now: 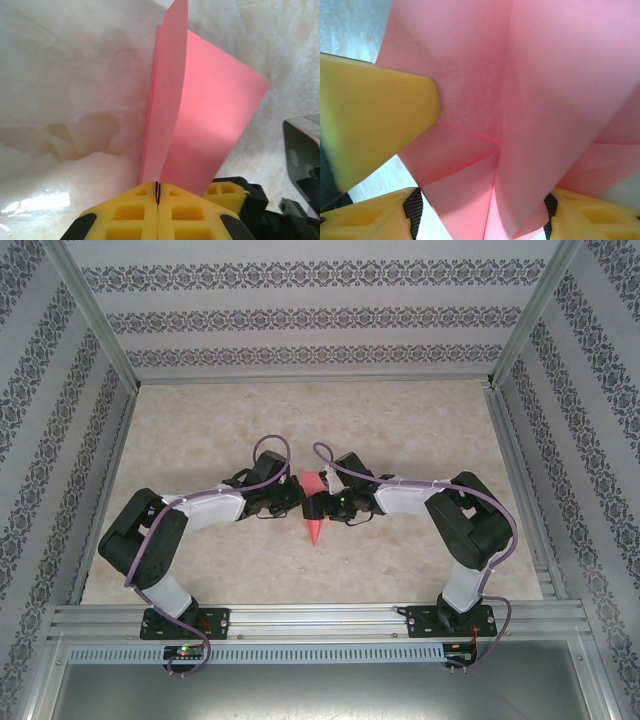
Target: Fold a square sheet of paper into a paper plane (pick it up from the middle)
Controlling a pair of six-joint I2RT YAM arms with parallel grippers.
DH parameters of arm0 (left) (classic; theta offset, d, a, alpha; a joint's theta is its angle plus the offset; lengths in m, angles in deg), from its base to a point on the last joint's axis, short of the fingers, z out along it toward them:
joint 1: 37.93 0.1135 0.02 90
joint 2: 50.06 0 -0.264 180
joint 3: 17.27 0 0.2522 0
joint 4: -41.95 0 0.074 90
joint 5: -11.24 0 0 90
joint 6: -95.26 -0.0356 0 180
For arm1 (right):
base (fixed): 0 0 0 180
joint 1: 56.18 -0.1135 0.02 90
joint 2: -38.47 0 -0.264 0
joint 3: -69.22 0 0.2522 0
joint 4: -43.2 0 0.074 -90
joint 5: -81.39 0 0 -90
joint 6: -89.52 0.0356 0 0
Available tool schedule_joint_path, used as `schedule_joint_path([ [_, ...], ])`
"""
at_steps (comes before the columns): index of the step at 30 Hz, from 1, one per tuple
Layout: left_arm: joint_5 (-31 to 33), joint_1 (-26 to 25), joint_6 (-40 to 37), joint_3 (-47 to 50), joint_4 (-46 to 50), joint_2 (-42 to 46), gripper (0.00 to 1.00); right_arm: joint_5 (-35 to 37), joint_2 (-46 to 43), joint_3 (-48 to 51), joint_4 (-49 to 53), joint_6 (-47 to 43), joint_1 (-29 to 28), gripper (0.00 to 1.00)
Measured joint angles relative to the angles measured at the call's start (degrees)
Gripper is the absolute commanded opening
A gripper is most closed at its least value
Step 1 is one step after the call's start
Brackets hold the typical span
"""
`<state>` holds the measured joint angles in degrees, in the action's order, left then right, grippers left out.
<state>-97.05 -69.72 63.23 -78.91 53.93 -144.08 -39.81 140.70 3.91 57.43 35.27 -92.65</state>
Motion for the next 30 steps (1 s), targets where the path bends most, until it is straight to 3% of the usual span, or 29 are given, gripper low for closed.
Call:
schedule_joint_path([
  [13,-2.3,0.4,1.2,0.0,-0.9,0.7,0.05,-0.8,-0.5,1.4,-3.1,2.9,1.1,0.51],
  [21,0.2,0.8,0.6,-0.2,3.0,1.3,0.05,0.9,-0.6,1.4,-2.0,2.9,1.1,0.51],
  [30,0.8,0.8,0.1,-0.8,4.8,1.5,0.06,1.8,-0.6,0.6,-1.1,2.9,0.9,0.40],
])
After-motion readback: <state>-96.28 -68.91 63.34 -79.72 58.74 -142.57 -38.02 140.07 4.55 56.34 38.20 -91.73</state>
